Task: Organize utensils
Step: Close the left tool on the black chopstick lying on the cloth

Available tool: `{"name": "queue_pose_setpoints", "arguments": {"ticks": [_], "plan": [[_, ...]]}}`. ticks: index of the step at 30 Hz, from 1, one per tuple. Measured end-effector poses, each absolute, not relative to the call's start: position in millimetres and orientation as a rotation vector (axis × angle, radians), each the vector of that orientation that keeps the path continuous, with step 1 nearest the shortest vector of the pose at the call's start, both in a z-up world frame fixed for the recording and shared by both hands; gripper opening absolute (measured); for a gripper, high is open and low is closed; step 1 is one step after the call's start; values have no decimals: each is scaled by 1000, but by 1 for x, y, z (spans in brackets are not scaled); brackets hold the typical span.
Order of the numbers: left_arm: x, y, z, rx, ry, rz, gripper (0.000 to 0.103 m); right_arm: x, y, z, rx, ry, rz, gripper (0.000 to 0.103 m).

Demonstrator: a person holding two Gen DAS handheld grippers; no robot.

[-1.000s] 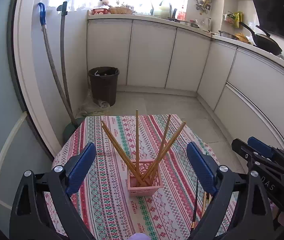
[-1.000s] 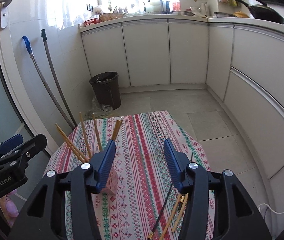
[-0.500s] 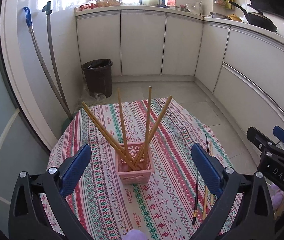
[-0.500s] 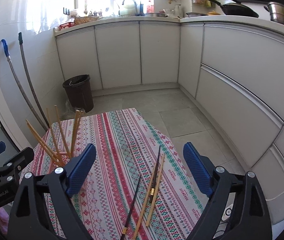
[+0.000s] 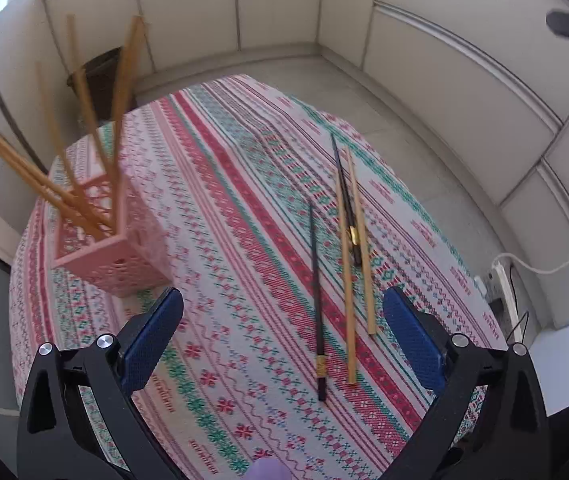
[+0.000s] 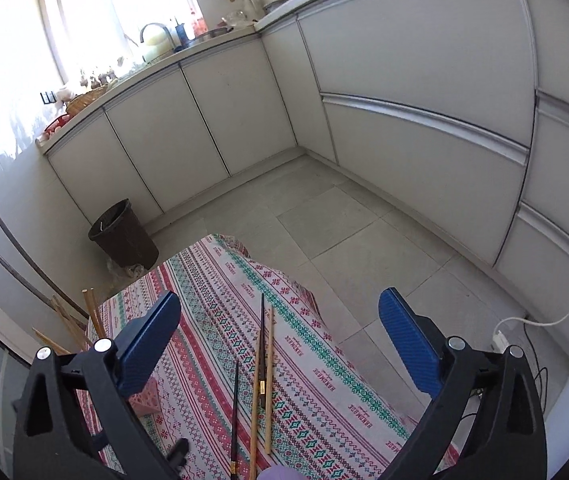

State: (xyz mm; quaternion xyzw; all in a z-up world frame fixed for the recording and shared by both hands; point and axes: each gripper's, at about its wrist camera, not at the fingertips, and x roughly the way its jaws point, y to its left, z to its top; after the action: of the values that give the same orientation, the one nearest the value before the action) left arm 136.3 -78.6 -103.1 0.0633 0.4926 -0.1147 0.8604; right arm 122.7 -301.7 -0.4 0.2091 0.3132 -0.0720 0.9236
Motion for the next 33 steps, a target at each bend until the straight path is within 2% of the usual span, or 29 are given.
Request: {"name": "queue_pose_setpoints", "arguments": {"ticks": [9, 17, 19, 21, 23, 29, 33], "plan": [[195, -147, -161, 209, 1233, -319, 96, 134, -376, -31, 764, 779, -108, 96], [260, -132, -148, 75, 1219, -174, 95, 139, -399, -49, 885, 819, -102, 96], [269, -121, -148, 85, 1225, -129, 86, 140, -402, -54, 907, 830, -97, 96], [274, -112, -153, 90, 1244, -107, 65, 141, -405, -57, 920, 834, -99, 96], [276, -106, -159, 73, 1269, -106, 55, 142, -409, -57, 927, 833, -108, 96], [273, -109, -176, 52, 1321, -152, 48, 144, -405, -59, 919, 845, -97, 96], [267, -122, -182, 127, 1316, -148, 39, 145, -402, -59, 909, 840, -88, 96]]}}
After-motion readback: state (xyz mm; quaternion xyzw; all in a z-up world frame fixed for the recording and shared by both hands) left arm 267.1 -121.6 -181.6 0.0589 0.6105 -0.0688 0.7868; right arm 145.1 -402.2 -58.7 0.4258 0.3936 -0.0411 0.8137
